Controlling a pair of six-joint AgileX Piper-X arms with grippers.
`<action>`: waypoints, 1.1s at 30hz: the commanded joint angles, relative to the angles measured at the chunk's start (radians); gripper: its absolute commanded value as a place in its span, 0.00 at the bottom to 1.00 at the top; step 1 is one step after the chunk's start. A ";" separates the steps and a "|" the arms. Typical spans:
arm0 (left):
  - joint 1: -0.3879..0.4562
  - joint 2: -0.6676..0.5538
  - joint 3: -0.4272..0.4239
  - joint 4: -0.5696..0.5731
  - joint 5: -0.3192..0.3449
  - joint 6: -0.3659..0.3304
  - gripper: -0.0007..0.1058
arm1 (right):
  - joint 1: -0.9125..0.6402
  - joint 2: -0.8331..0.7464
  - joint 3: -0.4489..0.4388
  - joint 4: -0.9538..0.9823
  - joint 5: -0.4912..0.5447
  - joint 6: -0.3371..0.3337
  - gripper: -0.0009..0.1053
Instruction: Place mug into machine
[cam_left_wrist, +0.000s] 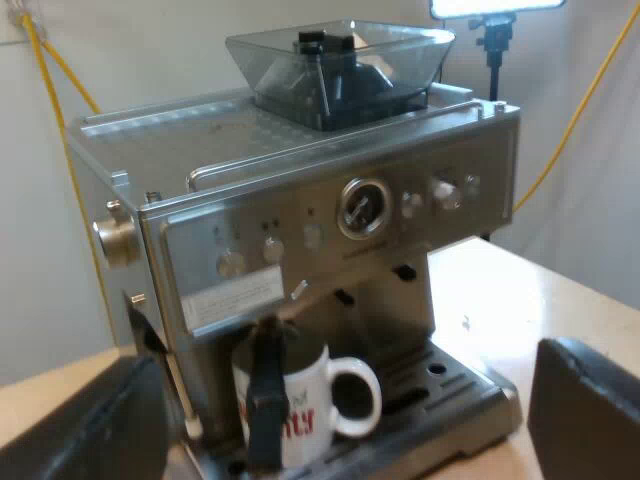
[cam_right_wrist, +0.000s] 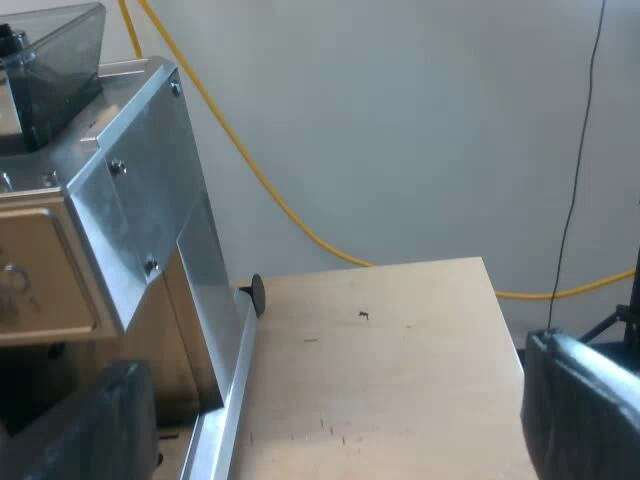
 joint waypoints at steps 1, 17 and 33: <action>0.000 -0.045 0.001 0.041 0.005 -0.005 0.77 | -0.002 -0.056 0.005 0.038 -0.004 -0.006 0.76; 0.002 -0.239 0.027 0.367 -0.019 0.028 0.77 | -0.002 -0.257 0.044 0.161 0.004 0.013 0.76; 0.002 -0.238 0.117 0.265 -0.127 0.024 0.77 | -0.002 -0.257 0.058 0.158 -0.034 -0.051 0.76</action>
